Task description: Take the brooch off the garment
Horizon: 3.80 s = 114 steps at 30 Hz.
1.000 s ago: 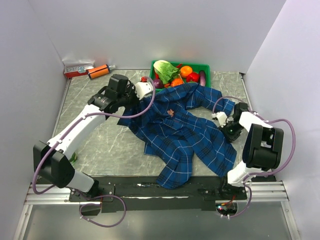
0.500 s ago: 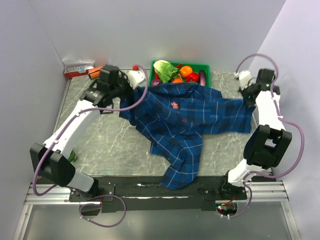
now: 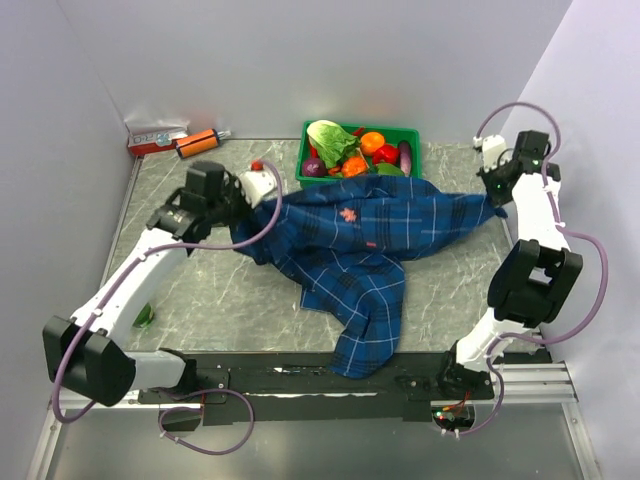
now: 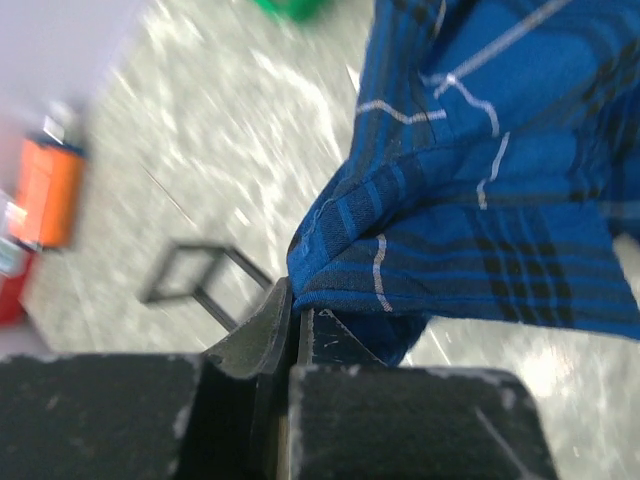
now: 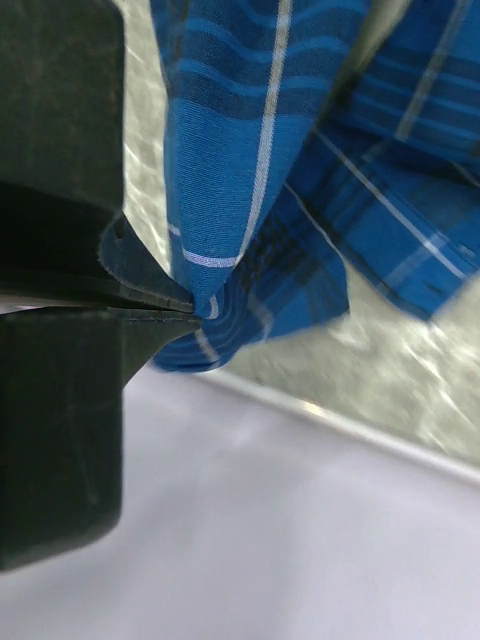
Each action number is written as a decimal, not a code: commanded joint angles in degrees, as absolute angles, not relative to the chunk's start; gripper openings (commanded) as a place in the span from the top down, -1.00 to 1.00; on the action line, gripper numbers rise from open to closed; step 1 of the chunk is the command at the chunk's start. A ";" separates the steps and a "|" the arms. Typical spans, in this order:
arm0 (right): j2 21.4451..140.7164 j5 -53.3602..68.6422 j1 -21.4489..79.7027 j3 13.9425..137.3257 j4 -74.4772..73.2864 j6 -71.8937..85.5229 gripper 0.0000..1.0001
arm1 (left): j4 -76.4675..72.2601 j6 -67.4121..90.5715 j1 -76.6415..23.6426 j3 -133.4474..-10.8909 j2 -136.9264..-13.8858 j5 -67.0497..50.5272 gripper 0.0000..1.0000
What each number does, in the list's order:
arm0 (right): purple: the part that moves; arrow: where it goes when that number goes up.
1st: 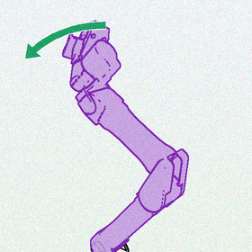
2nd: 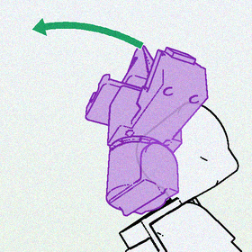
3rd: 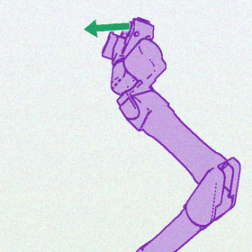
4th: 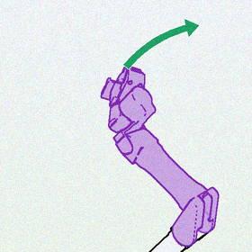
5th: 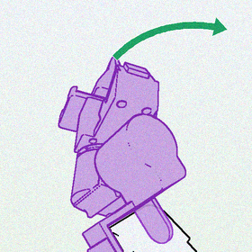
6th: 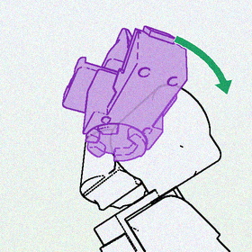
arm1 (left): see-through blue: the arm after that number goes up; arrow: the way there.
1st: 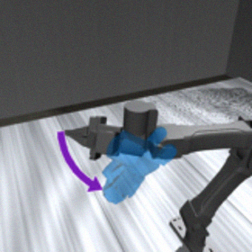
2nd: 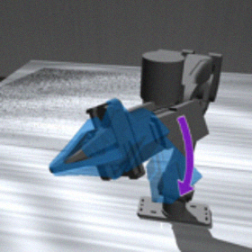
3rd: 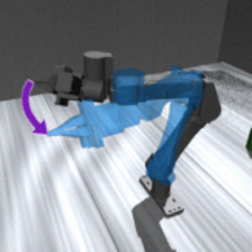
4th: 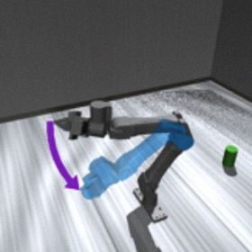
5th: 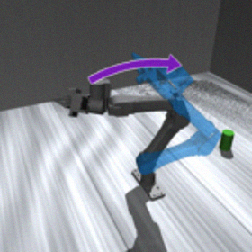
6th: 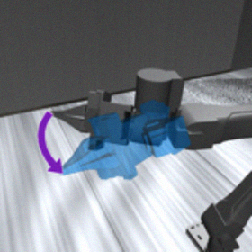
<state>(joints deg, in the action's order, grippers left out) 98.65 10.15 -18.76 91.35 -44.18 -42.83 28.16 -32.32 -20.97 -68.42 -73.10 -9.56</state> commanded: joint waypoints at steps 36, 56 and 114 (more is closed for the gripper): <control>102.02 24.80 4.57 80.50 -41.31 -20.66 0.24 | 26.09 -24.42 -29.27 -79.81 -104.76 -23.74 0.98; 83.87 27.06 9.40 74.54 -38.85 -25.40 0.05 | 27.33 -20.99 -28.74 -78.66 -89.04 -26.28 -0.01; 71.62 11.17 33.49 42.89 -45.19 -32.00 -0.56 | 36.57 -26.29 -18.56 -61.44 -77.78 -4.58 -0.65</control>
<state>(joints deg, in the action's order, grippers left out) 68.93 11.05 33.50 42.50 -48.29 -32.69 37.58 -26.89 -20.95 -64.47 -78.22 -10.81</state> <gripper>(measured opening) 0.784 0.826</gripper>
